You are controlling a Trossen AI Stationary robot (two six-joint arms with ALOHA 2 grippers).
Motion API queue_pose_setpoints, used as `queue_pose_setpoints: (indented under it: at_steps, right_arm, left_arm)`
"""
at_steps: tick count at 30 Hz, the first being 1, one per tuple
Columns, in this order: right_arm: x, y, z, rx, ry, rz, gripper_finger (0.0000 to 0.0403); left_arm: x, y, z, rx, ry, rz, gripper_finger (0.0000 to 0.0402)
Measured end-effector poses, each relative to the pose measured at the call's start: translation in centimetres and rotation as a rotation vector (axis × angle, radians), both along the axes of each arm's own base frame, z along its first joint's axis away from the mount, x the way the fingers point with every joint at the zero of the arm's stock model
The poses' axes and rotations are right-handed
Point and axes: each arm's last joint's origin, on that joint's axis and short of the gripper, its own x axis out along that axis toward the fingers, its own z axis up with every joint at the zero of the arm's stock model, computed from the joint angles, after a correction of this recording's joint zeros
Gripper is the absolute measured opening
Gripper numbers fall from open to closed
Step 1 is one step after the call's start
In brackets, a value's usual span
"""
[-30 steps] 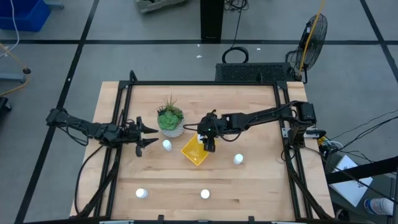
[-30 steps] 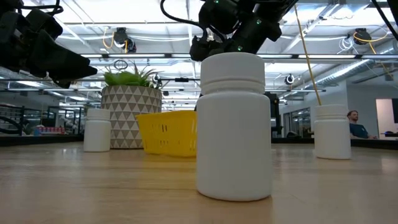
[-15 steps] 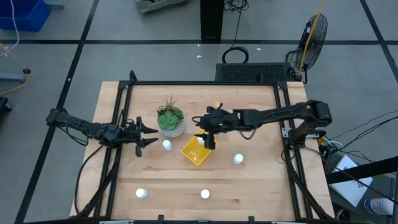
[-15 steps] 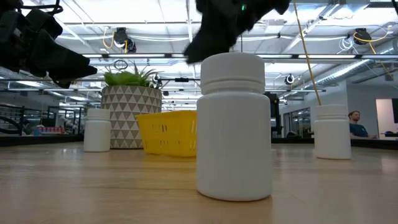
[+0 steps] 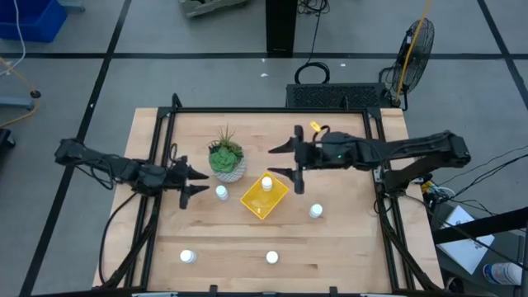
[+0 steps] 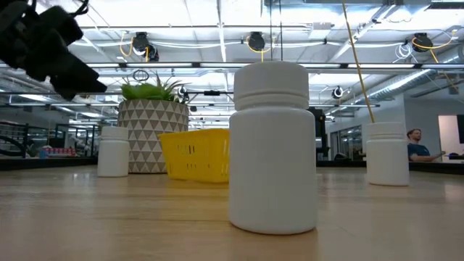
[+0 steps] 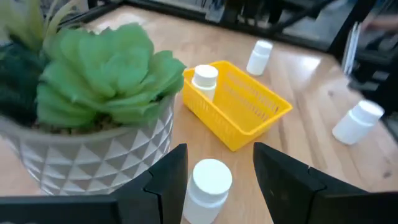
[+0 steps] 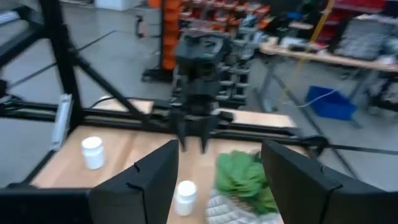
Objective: Pick and place pill bottles into a basket
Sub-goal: Put the white pill bottle into the yellow basket
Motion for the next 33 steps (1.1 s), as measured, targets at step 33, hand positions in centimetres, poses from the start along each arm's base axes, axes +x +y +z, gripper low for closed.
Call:
queue_pose_setpoints:
  at_steps: [33]
  right_arm:
    - [-0.9, -0.5, -1.6, -0.017, 0.017, -0.011, 0.0238]
  left_arm:
    - [10.8, -1.3, 3.1, 0.009, 0.759, -0.006, 0.0266]
